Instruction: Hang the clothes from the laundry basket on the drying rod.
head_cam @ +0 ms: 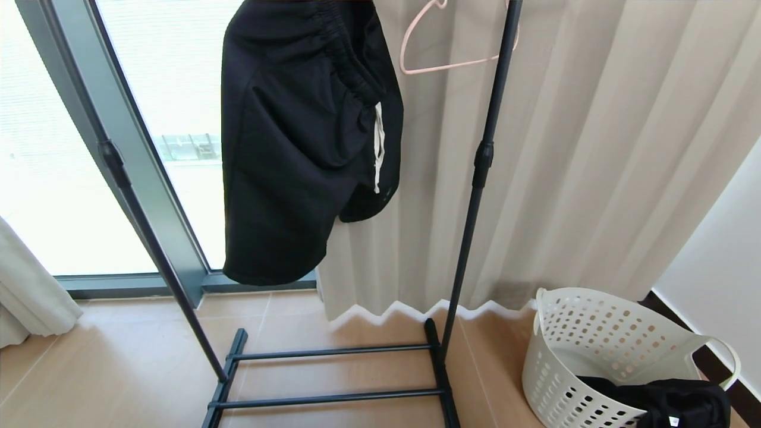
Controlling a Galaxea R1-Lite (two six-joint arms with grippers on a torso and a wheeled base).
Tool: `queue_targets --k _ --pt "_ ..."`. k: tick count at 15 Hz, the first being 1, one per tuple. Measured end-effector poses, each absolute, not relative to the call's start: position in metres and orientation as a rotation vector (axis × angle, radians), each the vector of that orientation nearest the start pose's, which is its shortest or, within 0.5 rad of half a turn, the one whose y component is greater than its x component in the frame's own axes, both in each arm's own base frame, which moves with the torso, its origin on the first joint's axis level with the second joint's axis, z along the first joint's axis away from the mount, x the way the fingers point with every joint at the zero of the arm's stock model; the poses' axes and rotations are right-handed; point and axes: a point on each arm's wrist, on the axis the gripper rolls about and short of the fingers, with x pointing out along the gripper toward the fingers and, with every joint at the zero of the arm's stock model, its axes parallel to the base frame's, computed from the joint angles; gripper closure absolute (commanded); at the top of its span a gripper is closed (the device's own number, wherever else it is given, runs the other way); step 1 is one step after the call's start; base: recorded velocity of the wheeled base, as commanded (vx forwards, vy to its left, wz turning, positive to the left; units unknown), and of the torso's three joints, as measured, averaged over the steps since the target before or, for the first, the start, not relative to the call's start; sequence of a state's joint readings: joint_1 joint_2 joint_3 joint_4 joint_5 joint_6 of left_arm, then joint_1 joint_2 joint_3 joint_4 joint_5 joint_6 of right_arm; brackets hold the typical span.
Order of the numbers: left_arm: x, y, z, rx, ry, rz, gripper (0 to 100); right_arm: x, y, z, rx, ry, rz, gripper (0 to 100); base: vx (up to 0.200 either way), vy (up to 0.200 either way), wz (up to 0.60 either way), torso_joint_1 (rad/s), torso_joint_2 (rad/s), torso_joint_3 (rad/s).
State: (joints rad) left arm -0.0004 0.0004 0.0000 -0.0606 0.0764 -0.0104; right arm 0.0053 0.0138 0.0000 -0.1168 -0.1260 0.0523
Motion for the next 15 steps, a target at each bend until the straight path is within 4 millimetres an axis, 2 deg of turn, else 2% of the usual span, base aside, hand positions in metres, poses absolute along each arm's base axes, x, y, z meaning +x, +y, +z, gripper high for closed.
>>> queue_targets --k 4,13,15 --pt "-0.023 0.0017 0.0817 -0.012 -0.061 0.076 0 -0.0225 -0.0029 0.0877 0.059 -0.106 -0.118 0 0.0 0.0 0.0 0.004 0.02 0.012" --pt "-0.023 0.0017 0.0817 -0.014 -0.061 0.076 0 -0.0225 -0.0029 0.0877 0.062 -0.106 -0.118 0 0.0 0.0 -0.6 0.002 0.0 0.003" --pt "-0.023 0.0017 0.0817 -0.014 -0.061 0.076 0 -0.0225 -0.0029 0.0877 0.062 -0.106 -0.118 0 0.0 -0.1 0.0 0.004 0.0 0.004"
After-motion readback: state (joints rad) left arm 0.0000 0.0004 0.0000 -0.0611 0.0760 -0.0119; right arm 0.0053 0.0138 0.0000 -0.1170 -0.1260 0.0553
